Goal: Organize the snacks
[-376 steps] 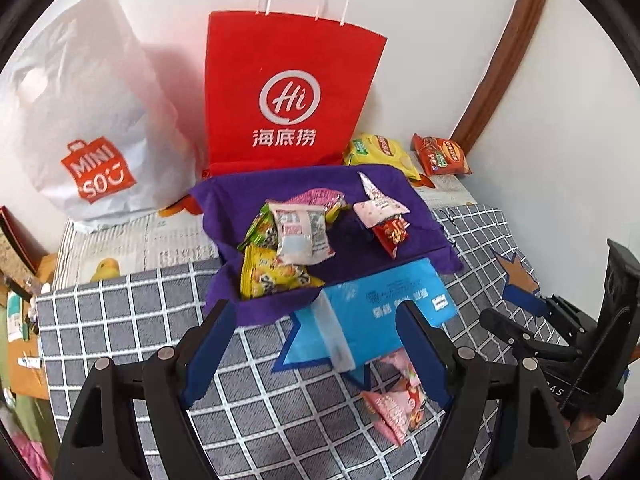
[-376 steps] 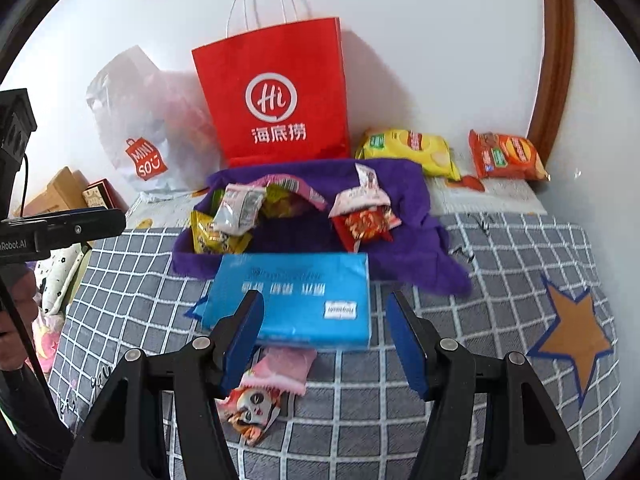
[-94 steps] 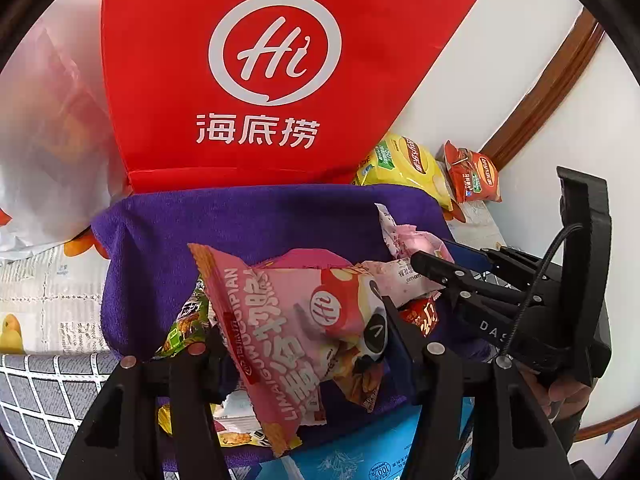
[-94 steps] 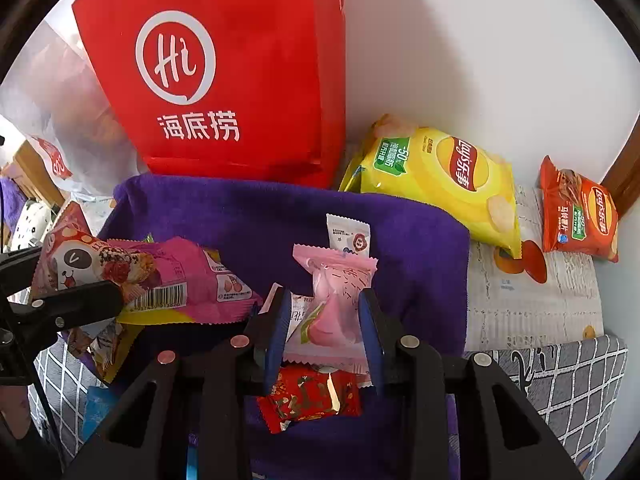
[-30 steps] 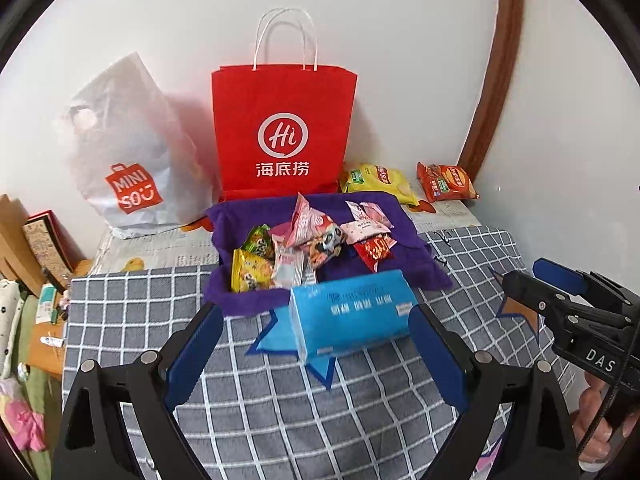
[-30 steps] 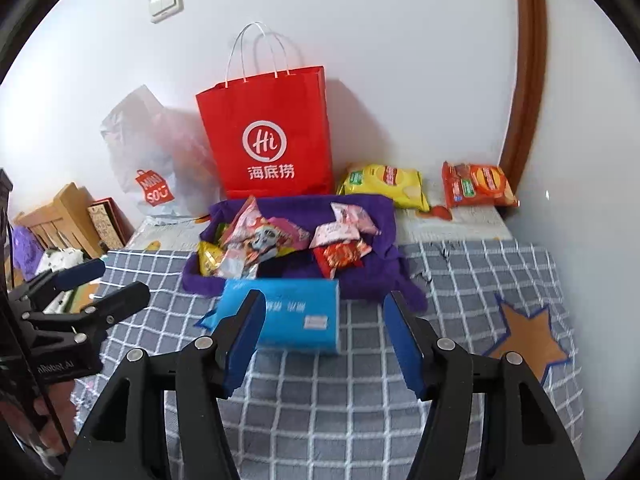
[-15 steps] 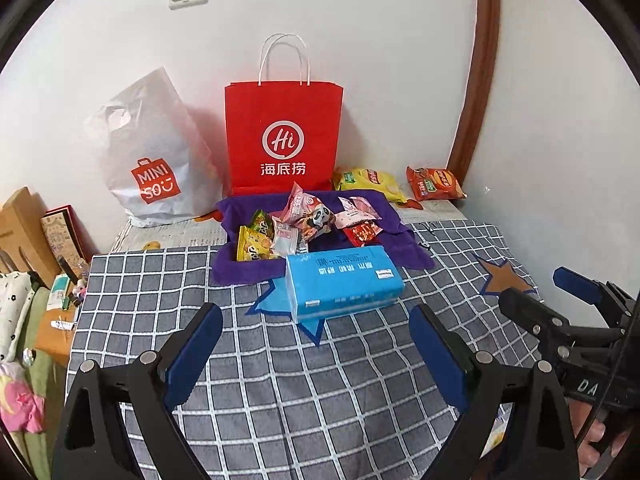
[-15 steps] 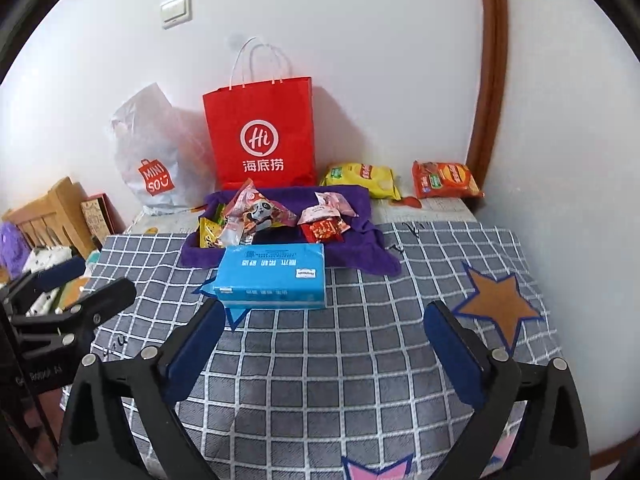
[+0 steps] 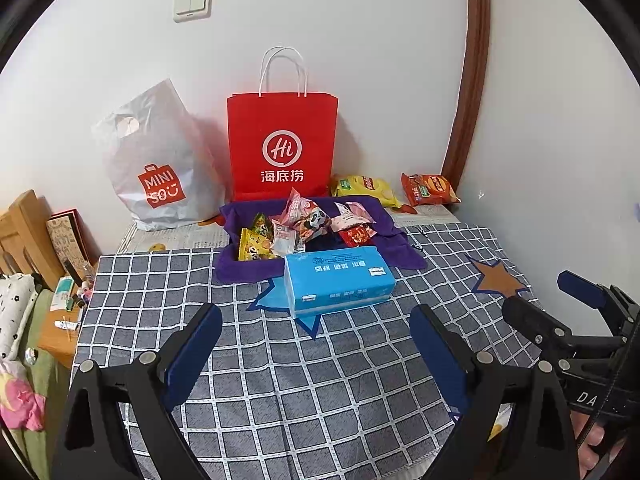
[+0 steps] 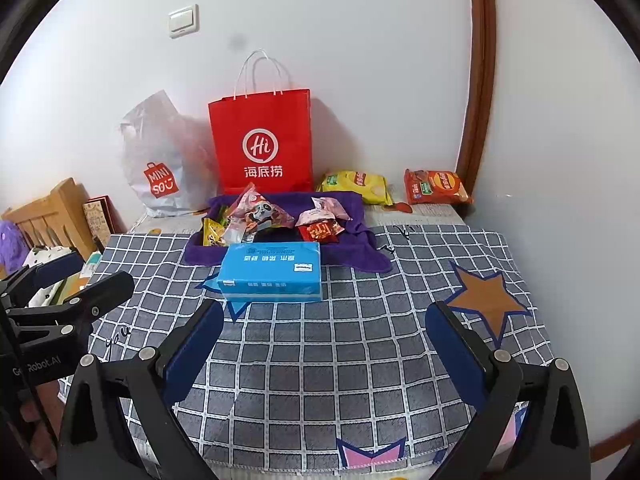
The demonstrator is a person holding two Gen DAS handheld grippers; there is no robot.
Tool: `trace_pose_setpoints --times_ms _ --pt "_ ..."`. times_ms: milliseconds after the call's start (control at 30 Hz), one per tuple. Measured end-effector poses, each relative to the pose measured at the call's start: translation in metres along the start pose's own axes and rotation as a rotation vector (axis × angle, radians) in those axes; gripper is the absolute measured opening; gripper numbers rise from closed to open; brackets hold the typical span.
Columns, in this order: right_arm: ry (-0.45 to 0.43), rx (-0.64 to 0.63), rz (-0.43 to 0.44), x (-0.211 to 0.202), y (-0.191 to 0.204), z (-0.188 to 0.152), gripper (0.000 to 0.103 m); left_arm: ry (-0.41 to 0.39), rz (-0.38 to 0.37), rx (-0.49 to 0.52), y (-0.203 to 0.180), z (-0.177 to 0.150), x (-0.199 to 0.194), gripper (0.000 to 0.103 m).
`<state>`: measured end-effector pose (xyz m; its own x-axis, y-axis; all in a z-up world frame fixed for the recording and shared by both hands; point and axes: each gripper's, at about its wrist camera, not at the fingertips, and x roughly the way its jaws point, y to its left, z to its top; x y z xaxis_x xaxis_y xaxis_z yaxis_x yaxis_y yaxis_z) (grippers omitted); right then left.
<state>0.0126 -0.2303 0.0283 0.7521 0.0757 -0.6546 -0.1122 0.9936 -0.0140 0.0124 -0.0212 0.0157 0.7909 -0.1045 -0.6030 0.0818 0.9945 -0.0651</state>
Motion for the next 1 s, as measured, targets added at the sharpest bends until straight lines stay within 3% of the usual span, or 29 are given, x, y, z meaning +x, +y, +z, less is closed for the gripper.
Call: trace_pose_setpoints --times_ms 1000 --pt "-0.002 -0.010 0.004 -0.0016 0.0018 -0.0047 0.100 0.013 0.003 0.000 -0.0030 -0.0049 0.0001 0.095"
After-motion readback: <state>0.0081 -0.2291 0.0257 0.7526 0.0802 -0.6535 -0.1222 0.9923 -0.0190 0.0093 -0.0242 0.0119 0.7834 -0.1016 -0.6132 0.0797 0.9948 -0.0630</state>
